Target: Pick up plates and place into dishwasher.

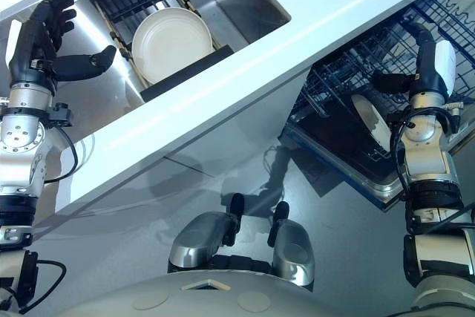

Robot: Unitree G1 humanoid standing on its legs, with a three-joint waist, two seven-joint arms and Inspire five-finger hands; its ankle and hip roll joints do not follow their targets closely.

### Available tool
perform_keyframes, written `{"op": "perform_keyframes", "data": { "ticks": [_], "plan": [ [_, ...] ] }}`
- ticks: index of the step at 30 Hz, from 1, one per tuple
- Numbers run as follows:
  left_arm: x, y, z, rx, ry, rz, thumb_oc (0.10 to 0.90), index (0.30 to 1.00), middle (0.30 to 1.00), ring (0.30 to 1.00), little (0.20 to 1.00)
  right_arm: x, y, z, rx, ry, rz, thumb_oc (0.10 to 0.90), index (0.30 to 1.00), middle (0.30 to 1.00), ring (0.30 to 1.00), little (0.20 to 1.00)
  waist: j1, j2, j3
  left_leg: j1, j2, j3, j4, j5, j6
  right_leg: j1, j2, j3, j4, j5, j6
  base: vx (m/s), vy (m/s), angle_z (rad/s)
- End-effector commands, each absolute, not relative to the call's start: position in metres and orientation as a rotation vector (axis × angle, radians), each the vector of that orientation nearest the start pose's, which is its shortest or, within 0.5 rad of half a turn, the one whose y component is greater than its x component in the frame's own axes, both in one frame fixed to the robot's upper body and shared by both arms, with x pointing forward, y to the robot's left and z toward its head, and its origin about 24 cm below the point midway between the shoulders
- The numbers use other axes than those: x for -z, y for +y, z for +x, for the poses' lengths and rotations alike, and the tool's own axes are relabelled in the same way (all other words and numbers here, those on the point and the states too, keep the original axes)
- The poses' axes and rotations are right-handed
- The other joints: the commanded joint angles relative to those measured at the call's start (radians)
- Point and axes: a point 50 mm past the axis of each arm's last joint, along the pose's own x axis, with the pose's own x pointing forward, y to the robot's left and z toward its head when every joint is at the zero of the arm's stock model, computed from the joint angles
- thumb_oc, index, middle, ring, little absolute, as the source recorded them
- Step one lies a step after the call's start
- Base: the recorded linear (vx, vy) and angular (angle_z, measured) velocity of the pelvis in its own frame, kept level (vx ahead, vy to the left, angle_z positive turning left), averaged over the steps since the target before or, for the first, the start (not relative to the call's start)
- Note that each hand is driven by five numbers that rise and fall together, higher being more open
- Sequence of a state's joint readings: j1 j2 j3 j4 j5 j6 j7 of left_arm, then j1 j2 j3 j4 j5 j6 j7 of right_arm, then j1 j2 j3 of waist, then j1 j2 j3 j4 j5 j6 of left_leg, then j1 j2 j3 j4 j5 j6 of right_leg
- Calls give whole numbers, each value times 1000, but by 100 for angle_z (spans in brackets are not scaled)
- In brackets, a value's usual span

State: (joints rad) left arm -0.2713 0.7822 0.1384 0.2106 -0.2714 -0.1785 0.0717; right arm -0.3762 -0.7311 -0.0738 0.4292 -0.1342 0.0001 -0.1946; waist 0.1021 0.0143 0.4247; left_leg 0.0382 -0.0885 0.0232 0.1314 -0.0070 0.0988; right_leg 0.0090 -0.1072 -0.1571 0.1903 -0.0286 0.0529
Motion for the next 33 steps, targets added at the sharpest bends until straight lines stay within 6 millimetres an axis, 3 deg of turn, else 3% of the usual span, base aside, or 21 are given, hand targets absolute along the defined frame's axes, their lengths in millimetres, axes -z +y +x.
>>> {"op": "perform_keyframes", "data": {
  "ticks": [1, 12, 17, 24, 33],
  "plan": [
    [-199, 323, 273, -276, -497, 544, 800, 900, 900, 900, 900, -156, -329, 296, 354, -200, -777, 800, 900, 900, 900, 900, -26, 15, -262, 74, -18, -31, -103, -67, 19, -7, 11, -10, 157, -61, 24, -107, -60, -13],
    [-187, 346, 277, -323, -327, 701, 800, 900, 900, 900, 900, -128, -282, 281, 7, -240, -324, 800, 900, 900, 900, 900, -78, 15, -316, 93, -1, 14, -146, -56, 17, -16, 29, 1, 136, -43, 36, -109, -37, -11],
    [-183, 365, 275, -347, -219, 774, 800, 900, 900, 900, 900, -93, -254, 270, -231, -157, -88, 800, 900, 900, 900, 900, -112, 23, -331, 104, 4, 41, -170, -54, 16, -21, 27, 7, 127, -40, 44, -41, 32, -15],
    [-184, 389, 274, -395, -77, 836, 800, 900, 900, 900, 900, -60, -243, 252, -337, -23, -107, 800, 900, 900, 900, 900, -153, 40, -324, 105, 5, 73, -203, -38, 19, -60, 16, 18, 138, -10, 55, 5, 64, -10],
    [-186, 408, 272, -416, 13, 698, 800, 900, 900, 900, 900, -49, -245, 242, -336, 32, -139, 800, 900, 900, 900, 900, -182, 53, -289, 90, 0, 105, -199, -35, 28, -110, 3, 36, 167, -7, 55, 43, 105, -14]
  ]
}}
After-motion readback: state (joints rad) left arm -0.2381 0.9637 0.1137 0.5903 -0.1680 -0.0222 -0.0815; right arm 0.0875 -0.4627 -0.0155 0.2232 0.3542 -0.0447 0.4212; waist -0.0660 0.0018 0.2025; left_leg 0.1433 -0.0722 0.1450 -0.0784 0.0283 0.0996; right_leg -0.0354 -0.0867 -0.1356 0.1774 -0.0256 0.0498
